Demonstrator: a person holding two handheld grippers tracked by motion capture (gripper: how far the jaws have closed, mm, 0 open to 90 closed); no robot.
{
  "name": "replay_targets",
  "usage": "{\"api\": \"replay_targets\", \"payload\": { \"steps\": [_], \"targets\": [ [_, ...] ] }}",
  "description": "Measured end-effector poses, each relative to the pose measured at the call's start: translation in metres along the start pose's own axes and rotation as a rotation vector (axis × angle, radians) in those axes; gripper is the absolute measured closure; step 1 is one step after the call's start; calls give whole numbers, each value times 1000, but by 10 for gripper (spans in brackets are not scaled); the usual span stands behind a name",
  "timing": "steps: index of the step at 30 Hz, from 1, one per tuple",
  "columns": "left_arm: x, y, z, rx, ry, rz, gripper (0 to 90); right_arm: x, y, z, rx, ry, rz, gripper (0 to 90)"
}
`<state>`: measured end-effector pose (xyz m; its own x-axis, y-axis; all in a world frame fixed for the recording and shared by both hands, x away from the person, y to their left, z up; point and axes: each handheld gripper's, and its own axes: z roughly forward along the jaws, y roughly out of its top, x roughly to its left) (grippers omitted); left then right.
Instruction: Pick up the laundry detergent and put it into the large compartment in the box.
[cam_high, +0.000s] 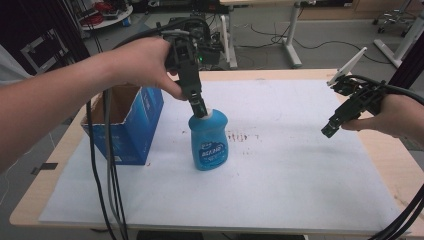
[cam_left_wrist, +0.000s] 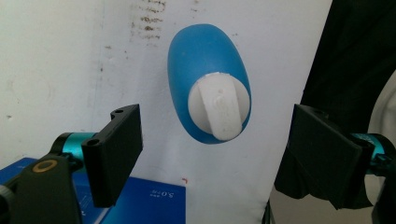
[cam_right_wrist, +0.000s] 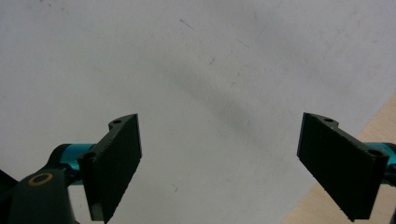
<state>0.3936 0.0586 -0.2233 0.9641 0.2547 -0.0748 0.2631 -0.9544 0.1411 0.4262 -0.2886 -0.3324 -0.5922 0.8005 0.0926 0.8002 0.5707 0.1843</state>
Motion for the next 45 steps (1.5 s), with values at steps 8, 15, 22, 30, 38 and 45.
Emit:
{"api": "replay_targets", "payload": {
  "steps": [8,15,22,30,38,45],
  "targets": [
    [-3,5,18,15,-3,9,182,0,2,1,2,0,-2,131],
    [-3,7,25,26,-5,13,182,0,1,2,2,-1,-2,130],
    [-4,6,31,24,-6,5,182,0,1,3,4,0,-5,131],
    [-2,5,38,32,-4,0,182,1,3,4,9,1,-4,130],
    [-1,5,45,40,-7,-5,182,2,3,4,9,1,-4,130],
    [-1,6,47,42,-2,-6,182,2,3,5,6,2,-7,130]
  ]
}}
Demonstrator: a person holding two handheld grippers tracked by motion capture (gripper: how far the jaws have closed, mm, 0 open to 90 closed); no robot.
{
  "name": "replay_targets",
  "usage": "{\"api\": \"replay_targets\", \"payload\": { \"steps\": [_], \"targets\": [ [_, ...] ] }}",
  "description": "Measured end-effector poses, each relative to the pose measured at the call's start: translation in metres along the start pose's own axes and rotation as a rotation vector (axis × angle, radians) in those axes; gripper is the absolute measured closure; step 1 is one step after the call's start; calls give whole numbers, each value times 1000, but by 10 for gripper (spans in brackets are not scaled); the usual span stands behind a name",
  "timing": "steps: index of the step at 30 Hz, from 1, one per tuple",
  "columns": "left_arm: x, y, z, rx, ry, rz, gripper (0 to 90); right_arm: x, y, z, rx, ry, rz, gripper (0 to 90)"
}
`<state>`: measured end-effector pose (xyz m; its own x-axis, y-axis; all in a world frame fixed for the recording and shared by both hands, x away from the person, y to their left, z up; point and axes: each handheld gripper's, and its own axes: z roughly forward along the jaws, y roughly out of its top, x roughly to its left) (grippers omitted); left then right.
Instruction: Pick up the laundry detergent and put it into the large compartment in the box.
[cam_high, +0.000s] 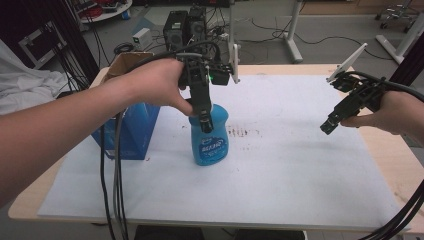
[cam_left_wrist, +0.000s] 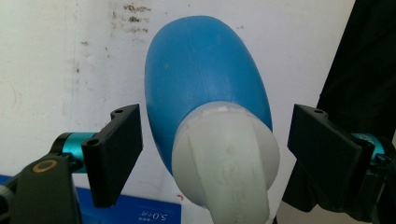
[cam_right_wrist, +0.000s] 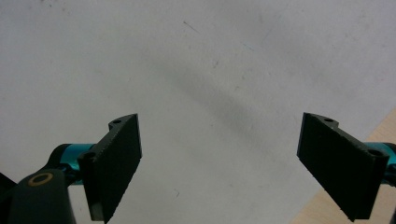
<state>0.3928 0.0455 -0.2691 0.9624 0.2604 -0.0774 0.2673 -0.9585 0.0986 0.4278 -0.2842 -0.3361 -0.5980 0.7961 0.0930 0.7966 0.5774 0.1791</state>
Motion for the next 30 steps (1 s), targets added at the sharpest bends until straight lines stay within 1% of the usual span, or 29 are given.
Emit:
{"api": "replay_targets", "payload": {
  "steps": [6,9,11,12,14,15,22,30],
  "targets": [
    [0,1,3,8,-3,0,182,0,0,0,-1,1,-3,131],
    [0,1,6,9,-2,-10,182,1,0,0,-2,2,-3,131],
    [0,2,6,11,-2,-7,182,1,0,0,-1,2,-4,130],
    [0,2,7,12,-3,-13,182,1,0,0,-4,4,-2,130],
    [1,2,8,16,-1,-9,182,1,0,1,-3,4,-2,131],
    [1,2,9,13,0,-16,182,1,0,1,-4,5,-2,130],
    [1,3,11,19,1,-20,182,1,-1,2,-3,5,-2,131],
    [0,4,14,25,-5,-16,183,1,-1,2,-1,6,2,130]
  ]
}}
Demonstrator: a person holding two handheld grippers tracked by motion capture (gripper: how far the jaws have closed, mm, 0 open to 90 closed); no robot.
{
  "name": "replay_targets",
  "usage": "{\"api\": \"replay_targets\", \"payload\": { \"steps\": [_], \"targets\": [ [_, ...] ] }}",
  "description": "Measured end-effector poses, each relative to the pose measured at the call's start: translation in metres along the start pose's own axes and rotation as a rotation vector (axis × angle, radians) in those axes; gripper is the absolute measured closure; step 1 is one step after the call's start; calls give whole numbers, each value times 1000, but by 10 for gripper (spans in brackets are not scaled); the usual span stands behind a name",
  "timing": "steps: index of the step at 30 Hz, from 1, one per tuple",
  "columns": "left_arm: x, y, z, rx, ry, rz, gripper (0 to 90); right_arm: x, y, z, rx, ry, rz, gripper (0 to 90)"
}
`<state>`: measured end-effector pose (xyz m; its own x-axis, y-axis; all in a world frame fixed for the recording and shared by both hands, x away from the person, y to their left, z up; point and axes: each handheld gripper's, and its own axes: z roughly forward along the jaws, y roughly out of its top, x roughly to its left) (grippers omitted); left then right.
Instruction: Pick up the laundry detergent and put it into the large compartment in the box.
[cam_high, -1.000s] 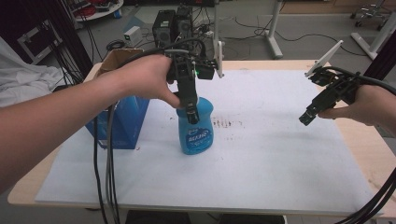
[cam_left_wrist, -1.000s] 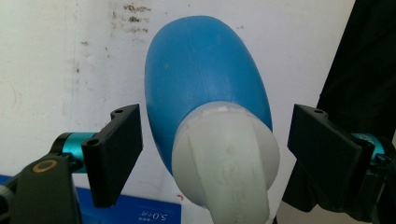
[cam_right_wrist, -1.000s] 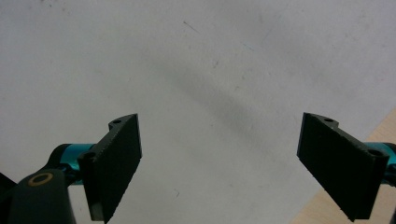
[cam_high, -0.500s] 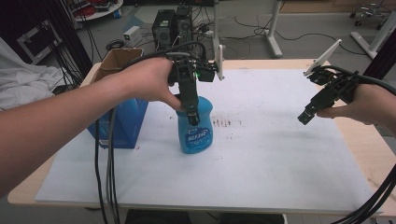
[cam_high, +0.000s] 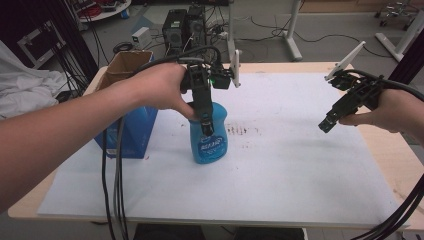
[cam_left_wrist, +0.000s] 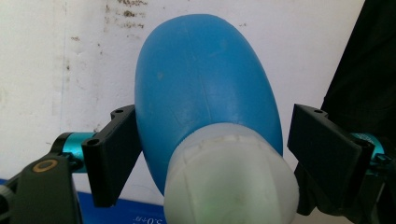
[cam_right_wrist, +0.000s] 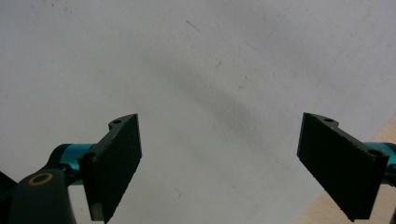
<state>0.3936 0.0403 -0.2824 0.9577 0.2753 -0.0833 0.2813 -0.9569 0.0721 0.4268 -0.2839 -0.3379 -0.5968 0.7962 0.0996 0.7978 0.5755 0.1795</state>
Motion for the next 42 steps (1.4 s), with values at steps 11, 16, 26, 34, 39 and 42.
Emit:
{"api": "replay_targets", "payload": {
  "steps": [11,16,26,34,39,42],
  "targets": [
    [0,0,1,7,-3,-8,184,0,-1,0,-3,-1,-1,130],
    [0,0,1,9,-5,-6,187,-1,-1,0,-1,-1,2,130],
    [0,2,2,10,-20,-15,231,-1,-2,1,-2,0,8,130],
    [1,2,3,9,-17,-31,233,-2,-3,1,-6,3,7,130],
    [2,3,3,19,-22,-33,260,-2,-4,1,-4,3,7,130],
    [2,3,4,21,-24,-38,265,-2,-4,1,-5,3,7,130]
  ]
}}
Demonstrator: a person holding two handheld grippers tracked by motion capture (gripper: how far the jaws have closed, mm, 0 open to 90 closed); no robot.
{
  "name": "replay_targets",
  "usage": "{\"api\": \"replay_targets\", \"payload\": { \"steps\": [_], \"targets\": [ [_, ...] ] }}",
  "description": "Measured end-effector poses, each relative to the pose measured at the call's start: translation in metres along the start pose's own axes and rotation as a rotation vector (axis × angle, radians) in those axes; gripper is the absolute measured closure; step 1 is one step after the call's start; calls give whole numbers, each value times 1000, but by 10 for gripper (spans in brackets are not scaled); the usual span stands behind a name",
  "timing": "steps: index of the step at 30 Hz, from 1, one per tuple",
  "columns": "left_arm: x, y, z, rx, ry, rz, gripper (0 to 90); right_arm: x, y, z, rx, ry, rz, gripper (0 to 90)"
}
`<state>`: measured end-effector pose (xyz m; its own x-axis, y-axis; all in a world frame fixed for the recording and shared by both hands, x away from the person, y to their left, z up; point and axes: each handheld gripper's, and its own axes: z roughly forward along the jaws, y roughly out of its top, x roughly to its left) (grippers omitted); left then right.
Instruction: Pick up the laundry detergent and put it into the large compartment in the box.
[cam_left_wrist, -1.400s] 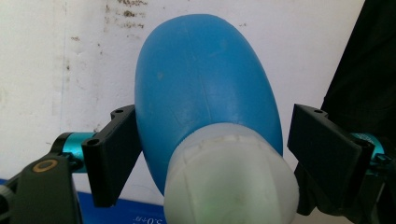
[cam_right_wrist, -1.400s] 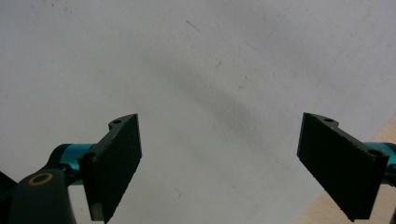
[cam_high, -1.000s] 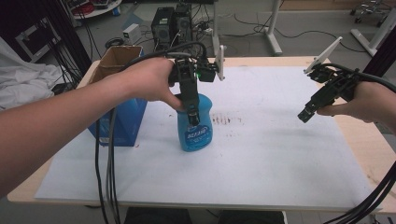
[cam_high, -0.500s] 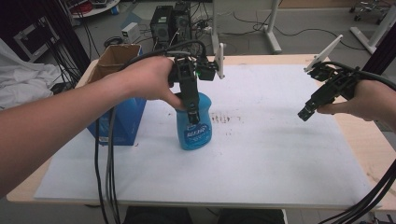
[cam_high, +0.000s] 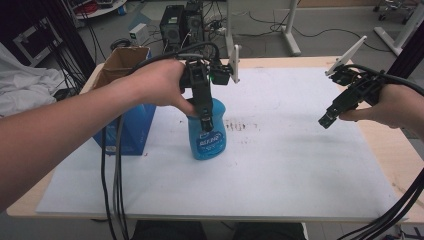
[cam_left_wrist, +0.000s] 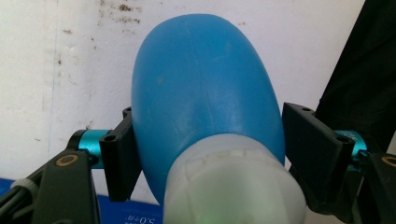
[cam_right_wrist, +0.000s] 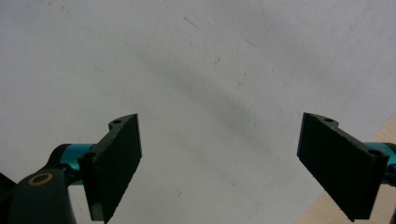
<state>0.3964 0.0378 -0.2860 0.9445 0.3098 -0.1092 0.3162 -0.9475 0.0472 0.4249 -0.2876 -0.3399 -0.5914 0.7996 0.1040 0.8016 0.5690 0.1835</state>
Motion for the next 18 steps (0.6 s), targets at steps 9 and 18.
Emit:
{"api": "replay_targets", "payload": {
  "steps": [9,18],
  "targets": [
    [1,1,0,1,6,-7,295,0,1,0,-2,3,3,130],
    [1,2,1,9,16,-15,325,0,1,0,-3,2,3,130]
  ]
}}
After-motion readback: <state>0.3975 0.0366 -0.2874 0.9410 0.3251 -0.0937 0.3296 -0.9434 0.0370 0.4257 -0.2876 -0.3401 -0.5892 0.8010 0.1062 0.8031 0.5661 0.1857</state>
